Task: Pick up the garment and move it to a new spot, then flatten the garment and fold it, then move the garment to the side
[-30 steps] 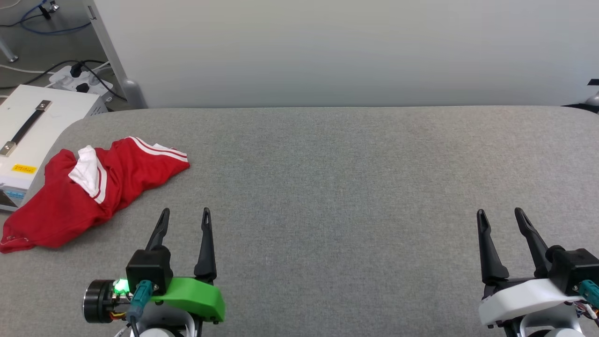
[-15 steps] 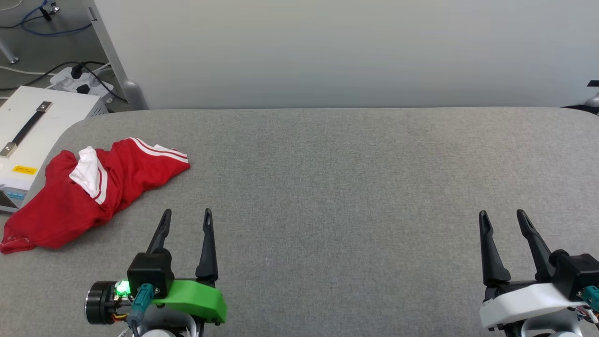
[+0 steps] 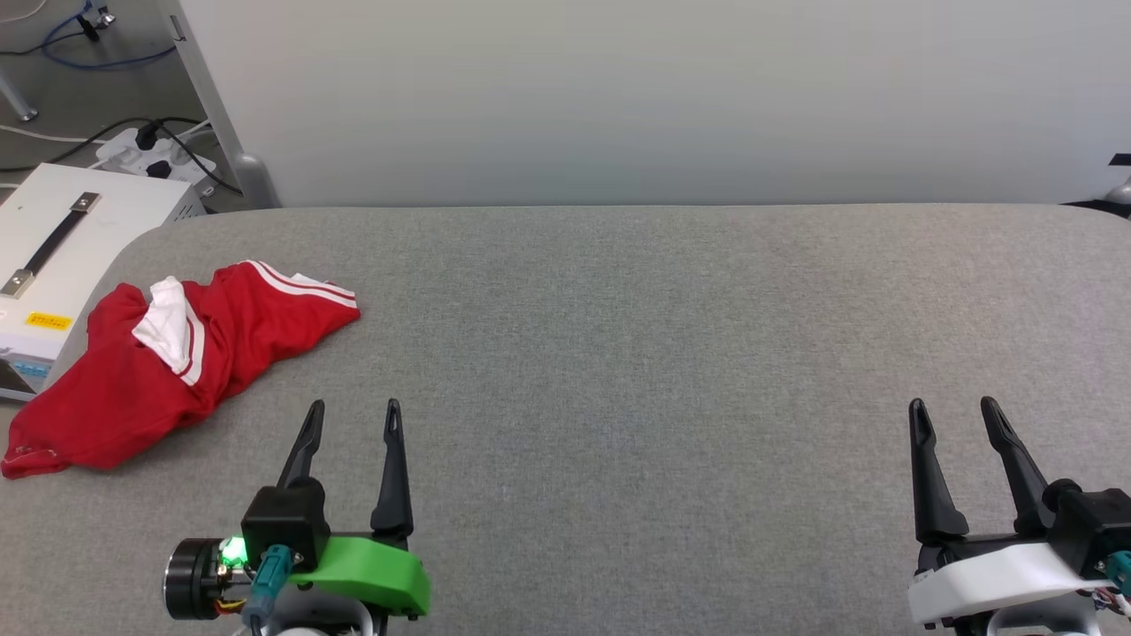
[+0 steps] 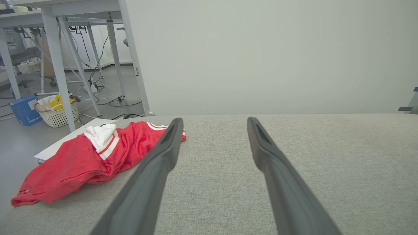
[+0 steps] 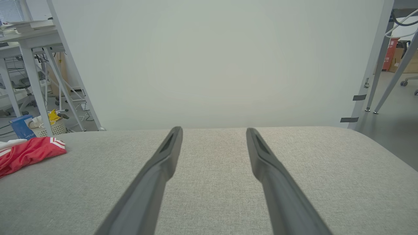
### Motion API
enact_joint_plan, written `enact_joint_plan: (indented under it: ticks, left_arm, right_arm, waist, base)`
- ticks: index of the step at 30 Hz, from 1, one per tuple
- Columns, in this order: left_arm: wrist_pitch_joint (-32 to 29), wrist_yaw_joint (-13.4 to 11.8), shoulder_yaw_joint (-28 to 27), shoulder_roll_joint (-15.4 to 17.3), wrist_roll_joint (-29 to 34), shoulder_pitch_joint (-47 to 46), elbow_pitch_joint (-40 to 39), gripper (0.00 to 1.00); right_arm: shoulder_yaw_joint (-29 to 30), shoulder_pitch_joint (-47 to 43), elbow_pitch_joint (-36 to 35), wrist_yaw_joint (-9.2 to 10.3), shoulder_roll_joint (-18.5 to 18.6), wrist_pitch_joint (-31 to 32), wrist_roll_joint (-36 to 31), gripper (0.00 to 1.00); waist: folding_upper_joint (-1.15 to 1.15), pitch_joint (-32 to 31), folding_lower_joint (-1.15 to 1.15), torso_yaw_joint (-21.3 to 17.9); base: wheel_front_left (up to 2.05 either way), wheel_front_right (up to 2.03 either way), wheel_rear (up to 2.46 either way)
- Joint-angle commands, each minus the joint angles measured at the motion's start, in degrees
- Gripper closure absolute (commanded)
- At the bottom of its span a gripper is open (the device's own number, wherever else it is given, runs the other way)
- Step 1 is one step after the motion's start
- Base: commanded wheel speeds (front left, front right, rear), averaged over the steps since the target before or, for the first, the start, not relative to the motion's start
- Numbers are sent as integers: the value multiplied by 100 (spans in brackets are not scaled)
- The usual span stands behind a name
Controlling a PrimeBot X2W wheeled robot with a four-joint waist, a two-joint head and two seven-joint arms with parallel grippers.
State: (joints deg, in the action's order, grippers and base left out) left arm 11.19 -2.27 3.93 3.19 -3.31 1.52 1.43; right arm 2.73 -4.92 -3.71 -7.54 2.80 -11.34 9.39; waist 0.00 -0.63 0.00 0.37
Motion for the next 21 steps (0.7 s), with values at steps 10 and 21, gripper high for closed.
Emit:
enact_joint_plan:
  ticks: [10, 21]
  left_arm:
    - [176, -65, 58, -27, -111, 76, 65, 0]
    - [308, -111, 50, -30, -157, 33, 115, 0]
  right_arm:
    - [2, -153, -20, 5, 7, -162, 94, 0]
    - [-27, -209, -18, 5, 8, -293, 136, 0]
  waist:
    - [0, 30, 0, 31]
    - [0, 79, 0, 282]
  base:
    - [0, 0, 0]
    - [0, 0, 0]
